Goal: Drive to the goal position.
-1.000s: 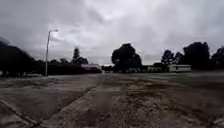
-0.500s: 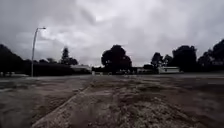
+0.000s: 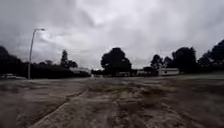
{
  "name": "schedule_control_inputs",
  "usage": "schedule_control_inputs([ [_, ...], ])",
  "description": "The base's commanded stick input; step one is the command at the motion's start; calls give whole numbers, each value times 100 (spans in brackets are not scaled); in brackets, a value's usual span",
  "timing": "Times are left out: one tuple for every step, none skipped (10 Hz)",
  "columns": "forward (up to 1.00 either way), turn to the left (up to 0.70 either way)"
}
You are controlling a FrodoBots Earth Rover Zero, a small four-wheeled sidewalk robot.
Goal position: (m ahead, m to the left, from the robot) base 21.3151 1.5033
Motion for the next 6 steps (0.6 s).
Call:
schedule_control_inputs([
  [69, 0],
  [69, 0],
  [69, 0],
  [69, 0],
  [69, 0],
  [69, 0],
])
